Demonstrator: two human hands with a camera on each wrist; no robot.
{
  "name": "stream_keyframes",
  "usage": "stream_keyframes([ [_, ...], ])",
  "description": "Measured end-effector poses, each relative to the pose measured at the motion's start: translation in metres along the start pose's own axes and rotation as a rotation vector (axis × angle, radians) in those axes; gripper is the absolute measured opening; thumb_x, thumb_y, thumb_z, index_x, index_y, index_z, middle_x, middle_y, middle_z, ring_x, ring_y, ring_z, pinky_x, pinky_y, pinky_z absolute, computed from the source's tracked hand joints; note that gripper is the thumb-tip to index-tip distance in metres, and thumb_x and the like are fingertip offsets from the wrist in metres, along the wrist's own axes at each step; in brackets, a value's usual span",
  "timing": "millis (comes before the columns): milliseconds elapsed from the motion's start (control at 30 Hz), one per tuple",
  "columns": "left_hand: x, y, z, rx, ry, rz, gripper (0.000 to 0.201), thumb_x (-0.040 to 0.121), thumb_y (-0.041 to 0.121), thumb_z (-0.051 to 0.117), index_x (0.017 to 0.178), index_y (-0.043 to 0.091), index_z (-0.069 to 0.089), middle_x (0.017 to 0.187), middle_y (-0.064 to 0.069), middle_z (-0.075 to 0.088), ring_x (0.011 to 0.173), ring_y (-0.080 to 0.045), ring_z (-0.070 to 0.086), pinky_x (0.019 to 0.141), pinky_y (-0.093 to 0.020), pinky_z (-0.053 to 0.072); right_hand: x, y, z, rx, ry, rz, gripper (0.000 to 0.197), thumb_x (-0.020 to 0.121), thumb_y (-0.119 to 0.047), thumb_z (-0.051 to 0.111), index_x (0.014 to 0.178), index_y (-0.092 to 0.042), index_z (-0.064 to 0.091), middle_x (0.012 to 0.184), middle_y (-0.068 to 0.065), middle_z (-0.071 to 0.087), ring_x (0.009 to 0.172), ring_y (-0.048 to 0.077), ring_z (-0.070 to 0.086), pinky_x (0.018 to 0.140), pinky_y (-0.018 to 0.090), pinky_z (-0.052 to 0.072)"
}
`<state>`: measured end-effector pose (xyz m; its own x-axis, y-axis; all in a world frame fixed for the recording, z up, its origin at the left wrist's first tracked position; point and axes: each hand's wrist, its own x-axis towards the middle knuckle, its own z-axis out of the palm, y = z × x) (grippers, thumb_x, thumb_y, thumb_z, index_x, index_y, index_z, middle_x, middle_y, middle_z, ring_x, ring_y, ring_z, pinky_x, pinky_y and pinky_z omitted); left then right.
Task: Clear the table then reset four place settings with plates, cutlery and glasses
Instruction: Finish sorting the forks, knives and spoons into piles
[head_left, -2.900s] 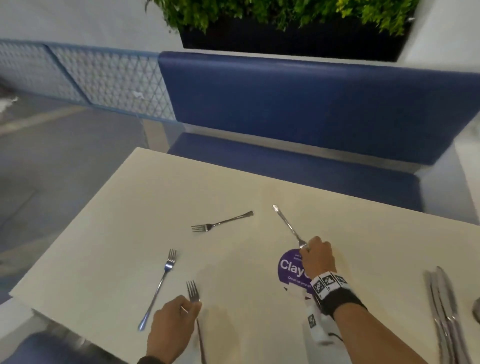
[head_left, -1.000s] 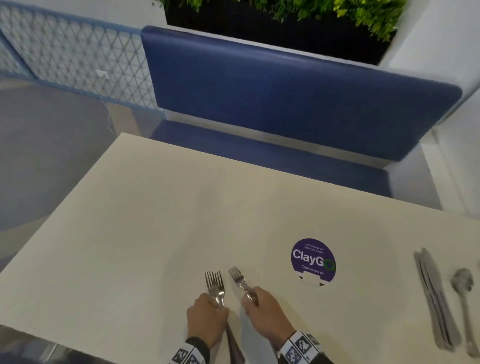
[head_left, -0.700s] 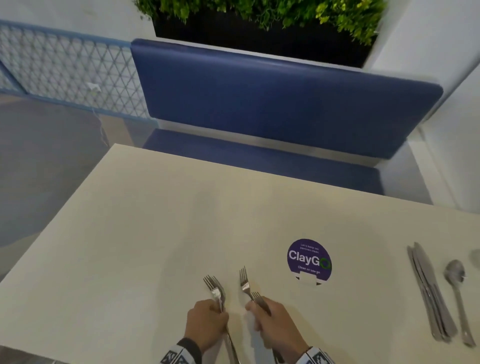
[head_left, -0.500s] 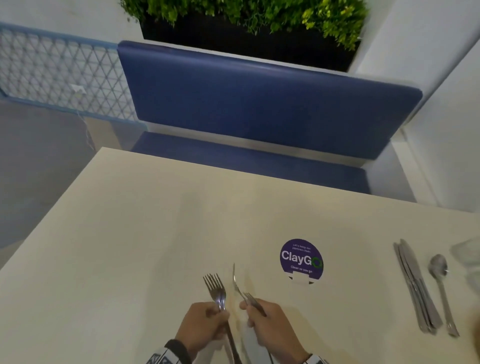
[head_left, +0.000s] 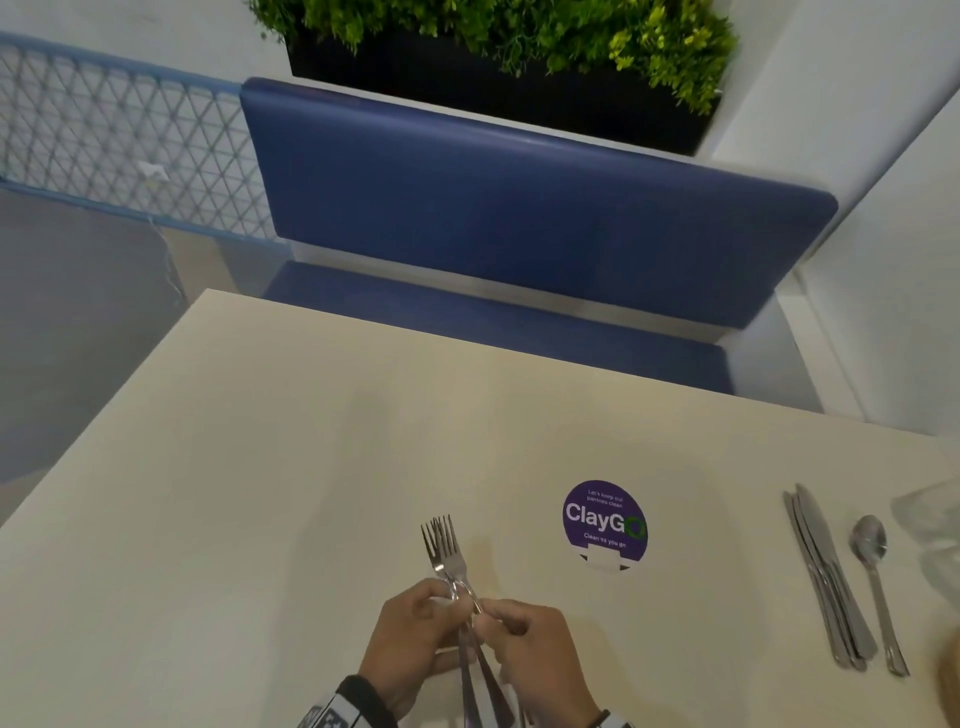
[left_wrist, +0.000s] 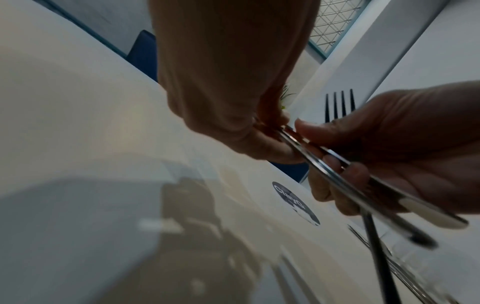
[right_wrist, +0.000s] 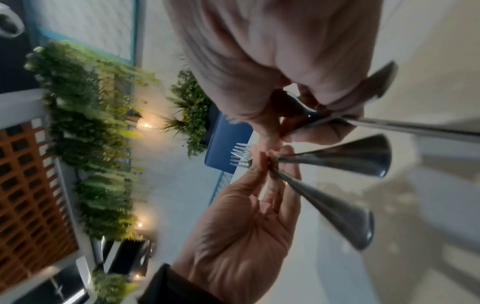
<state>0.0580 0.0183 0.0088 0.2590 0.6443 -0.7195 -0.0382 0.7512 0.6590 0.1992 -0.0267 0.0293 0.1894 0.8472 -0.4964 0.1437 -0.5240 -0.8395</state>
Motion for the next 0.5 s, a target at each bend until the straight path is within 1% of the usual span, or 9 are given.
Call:
stream_keyframes([
  [67,-0.002,0.001,-0.001,-0.029,-0.001,-0.003,0.009,0.086,0.009,0.076,0.087,0.001,0.071,0.088,-0.03,0.07,0.073,-0.03,0.07,0.073,-0.042,0.061,0.0,-0.002,0.002,0.057,0.012,0.061,0.028,0.09,-0.006,0.066,0.086,-0.028,0.083,0.053,-0.008,0.063,0.047,0.003,0.047,0.05,0.023,0.043],
  [133,-0.002,0.0,-0.001,-0.073,0.008,-0.025,0.015,0.086,0.012,0.077,0.091,-0.001,0.073,0.095,-0.03,0.072,0.077,-0.031,0.071,0.074,-0.042,0.061,0.0,-0.001,0.003,0.007,0.024,0.023,0.028,0.09,-0.008,0.065,0.089,-0.03,0.082,0.057,-0.01,0.066,0.049,0.002,0.054,0.057,0.02,0.045],
  [200,-0.002,-0.001,0.001,-0.119,0.024,-0.048,0.018,0.086,0.015,0.077,0.091,-0.002,0.073,0.093,-0.025,0.074,0.079,-0.029,0.071,0.073,-0.039,0.06,0.003,0.003,0.007,-0.14,0.025,-0.073,0.029,0.092,-0.014,0.062,0.095,-0.036,0.08,0.071,-0.013,0.074,0.065,0.001,0.066,0.067,0.017,0.048],
  [267,0.0,0.001,0.004,-0.147,0.036,-0.071,0.018,0.086,0.018,0.077,0.087,0.001,0.073,0.087,-0.018,0.074,0.076,-0.025,0.071,0.069,-0.035,0.059,0.008,0.01,0.012,-0.345,-0.007,-0.164,0.027,0.096,-0.021,0.054,0.098,-0.035,0.077,0.08,-0.006,0.074,0.076,0.008,0.063,0.073,0.018,0.048],
  [333,0.003,0.004,0.008,-0.136,0.041,-0.093,0.017,0.088,0.019,0.076,0.085,0.002,0.072,0.08,-0.014,0.073,0.07,-0.022,0.07,0.064,-0.031,0.058,0.012,0.015,0.014,-0.468,-0.029,-0.205,0.026,0.101,-0.024,0.046,0.094,-0.025,0.072,0.082,0.003,0.068,0.076,0.008,0.052,0.072,0.017,0.043],
  [367,0.004,0.006,0.01,-0.124,0.044,-0.095,0.017,0.089,0.019,0.075,0.085,0.002,0.072,0.078,-0.012,0.072,0.068,-0.021,0.068,0.063,-0.03,0.057,0.013,0.015,0.013,-0.484,-0.038,-0.203,0.028,0.103,-0.027,0.043,0.093,-0.025,0.069,0.084,0.006,0.063,0.077,0.005,0.048,0.069,0.014,0.04],
  [433,0.007,0.011,0.01,-0.116,0.048,-0.084,0.018,0.091,0.018,0.072,0.087,0.001,0.073,0.078,-0.012,0.07,0.067,-0.021,0.066,0.064,-0.032,0.058,0.014,0.011,0.007,-0.521,-0.053,-0.202,0.036,0.102,-0.047,0.032,0.094,-0.032,0.064,0.088,0.003,0.05,0.08,0.0,0.044,0.072,0.009,0.036],
  [467,0.007,0.014,0.009,-0.113,0.045,-0.071,0.018,0.092,0.017,0.071,0.087,0.001,0.072,0.079,-0.012,0.07,0.069,-0.021,0.065,0.065,-0.033,0.059,0.013,0.008,0.002,-0.552,-0.055,-0.212,0.041,0.098,-0.055,0.024,0.087,-0.036,0.058,0.089,0.0,0.044,0.083,0.0,0.042,0.075,0.009,0.035],
  [500,0.008,0.017,0.007,-0.094,0.037,-0.056,0.018,0.094,0.017,0.068,0.087,0.001,0.071,0.081,-0.013,0.071,0.07,-0.021,0.065,0.067,-0.034,0.06,0.013,0.003,-0.005,-0.594,-0.055,-0.206,0.04,0.097,-0.056,0.019,0.079,-0.037,0.049,0.09,-0.003,0.039,0.086,0.005,0.041,0.079,0.011,0.036],
])
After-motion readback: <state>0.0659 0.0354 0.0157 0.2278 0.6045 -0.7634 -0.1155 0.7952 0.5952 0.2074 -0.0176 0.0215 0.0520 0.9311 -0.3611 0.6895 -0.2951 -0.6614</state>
